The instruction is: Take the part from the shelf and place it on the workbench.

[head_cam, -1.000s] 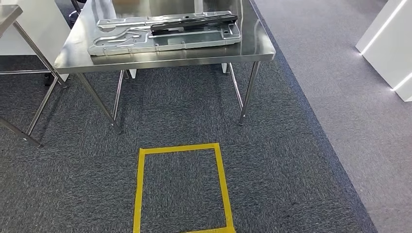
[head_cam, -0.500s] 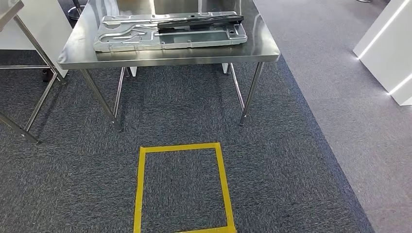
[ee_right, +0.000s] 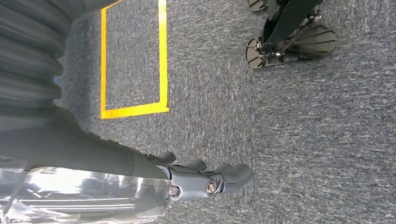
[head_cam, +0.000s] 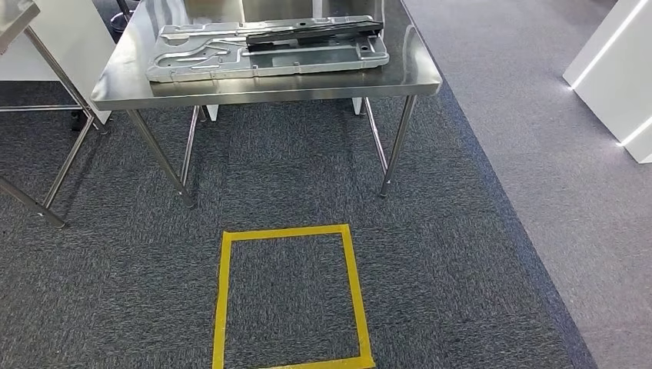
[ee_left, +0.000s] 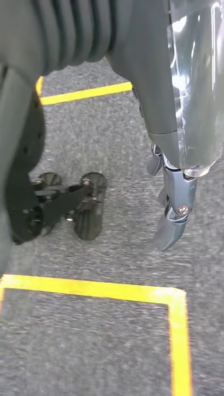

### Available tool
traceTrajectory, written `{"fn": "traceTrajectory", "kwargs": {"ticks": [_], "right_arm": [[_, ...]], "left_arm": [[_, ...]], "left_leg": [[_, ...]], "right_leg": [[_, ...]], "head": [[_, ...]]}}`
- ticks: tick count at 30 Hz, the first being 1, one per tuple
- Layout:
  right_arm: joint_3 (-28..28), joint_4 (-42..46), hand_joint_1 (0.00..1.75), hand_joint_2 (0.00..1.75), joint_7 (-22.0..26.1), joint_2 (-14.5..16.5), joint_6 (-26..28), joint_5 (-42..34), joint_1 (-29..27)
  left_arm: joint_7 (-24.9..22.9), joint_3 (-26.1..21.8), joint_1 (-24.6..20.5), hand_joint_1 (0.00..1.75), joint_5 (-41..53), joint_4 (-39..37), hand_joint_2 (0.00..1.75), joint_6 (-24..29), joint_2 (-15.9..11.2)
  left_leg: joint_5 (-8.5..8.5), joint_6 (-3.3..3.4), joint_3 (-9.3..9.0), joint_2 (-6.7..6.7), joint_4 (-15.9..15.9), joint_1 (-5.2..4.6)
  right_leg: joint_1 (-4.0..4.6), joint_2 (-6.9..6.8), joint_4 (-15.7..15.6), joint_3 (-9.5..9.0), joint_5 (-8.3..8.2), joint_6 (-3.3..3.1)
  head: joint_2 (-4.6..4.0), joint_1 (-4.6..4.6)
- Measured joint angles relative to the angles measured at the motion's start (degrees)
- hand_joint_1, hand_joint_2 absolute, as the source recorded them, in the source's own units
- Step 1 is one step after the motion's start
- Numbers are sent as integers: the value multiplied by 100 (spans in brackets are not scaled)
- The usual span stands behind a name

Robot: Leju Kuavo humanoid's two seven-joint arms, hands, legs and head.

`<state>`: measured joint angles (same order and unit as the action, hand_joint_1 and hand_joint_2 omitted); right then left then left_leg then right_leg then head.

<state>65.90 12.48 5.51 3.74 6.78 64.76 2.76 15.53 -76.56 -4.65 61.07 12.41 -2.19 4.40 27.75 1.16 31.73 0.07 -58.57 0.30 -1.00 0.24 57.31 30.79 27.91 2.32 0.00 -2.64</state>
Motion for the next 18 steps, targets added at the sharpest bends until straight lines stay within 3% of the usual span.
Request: {"fn": "traceTrajectory", "kwargs": {"ticks": [1, 6, 10, 13, 17, 18], "right_arm": [[-19, 1, 0, 0, -1, -1, -6, -42, -4], [-324, 24, 0, 0, -16, -17, -59, -481, -59], [-684, 63, 0, 0, -54, -35, -85, -908, -122], [-986, 103, 0, 0, -78, -46, -125, -1233, -172], [-1409, 166, 0, 0, -123, -74, -175, -1661, -239], [-1467, 175, 0, 0, -127, -76, -178, -1717, -247]], "left_arm": [[-17, 52, 8, 0, -33, 1, 0, -8, -1], [-132, 551, 93, 0, -441, 5, 0, -9, -34], [-231, 1002, 172, 0, -844, 34, 175, 8, -62], [-311, 1365, 231, 0, -1153, 69, 175, 20, -82], [-413, 1852, 314, 0, -1559, 127, 0, 33, -111], [-426, 1918, 325, 0, -1612, 136, 0, 36, -116]], "left_leg": [[-3, -9, -1, 0, 4, 5], [-8, -33, -2, -1, 9, 30], [-9, -36, -2, -1, 9, 39], [-9, -36, -2, -1, 10, 41], [-9, -36, -2, -2, 9, 40], [-8, -36, -2, -1, 9, 40]], "right_leg": [[6, 0, 1, 1, 0, -10], [25, -1, 3, 2, 1, -31], [25, -1, 4, 3, 1, -35], [23, -1, 5, 4, 1, -35], [20, -1, 4, 4, 1, -35], [20, -1, 4, 4, 1, -35]], "head": [[0, 0], [0, 0], [0, 0], [0, 0], [0, 0], [0, 0]]}}
